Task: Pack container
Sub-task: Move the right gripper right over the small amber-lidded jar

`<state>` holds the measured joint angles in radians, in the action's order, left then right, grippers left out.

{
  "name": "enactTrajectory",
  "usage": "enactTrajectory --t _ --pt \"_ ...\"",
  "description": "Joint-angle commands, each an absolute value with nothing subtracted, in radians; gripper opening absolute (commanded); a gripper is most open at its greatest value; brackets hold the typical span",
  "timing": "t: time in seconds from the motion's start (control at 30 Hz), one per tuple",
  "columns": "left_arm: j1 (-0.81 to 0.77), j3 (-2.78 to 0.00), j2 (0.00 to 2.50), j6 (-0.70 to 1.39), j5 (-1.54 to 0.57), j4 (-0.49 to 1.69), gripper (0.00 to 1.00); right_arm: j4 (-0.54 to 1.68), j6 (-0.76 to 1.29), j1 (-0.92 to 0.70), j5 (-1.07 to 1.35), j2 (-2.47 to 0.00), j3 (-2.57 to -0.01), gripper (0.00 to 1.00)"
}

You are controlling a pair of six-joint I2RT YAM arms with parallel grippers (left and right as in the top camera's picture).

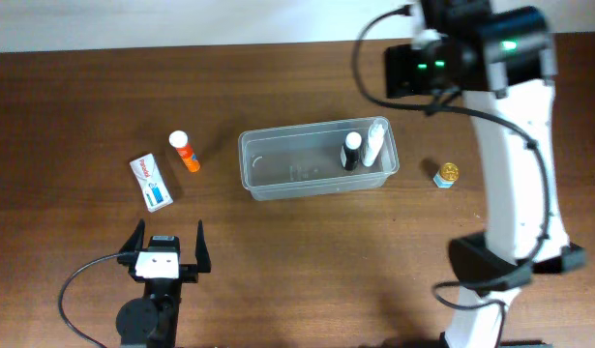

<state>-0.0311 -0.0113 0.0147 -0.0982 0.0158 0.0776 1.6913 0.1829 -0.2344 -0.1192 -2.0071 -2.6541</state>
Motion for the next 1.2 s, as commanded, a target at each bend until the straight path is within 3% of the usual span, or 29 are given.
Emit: enactTrajectory --t 0.0,0.13,0.47,1.17 --pt "-0.026 -0.009 0.007 -0.114 0.022 0.083 0.99 1.699 0.269 -0.141 -0.147 -1.929 -2.540 0.84" --pt "-0.026 -0.009 0.007 -0.114 0.022 0.083 1.00 1.699 0.358 -0.021 -0.141 -1.916 -2.414 0.95" --pt "-0.026 -0.009 0.007 -0.114 0.022 0.083 0.99 1.539 0.510 0.138 -0.081 -1.919 -2.083 0.99" --pt "-0.026 -0.009 0.007 -0.114 0.022 0.083 0.99 1.155 0.563 0.190 0.104 -1.920 -1.602 0.98"
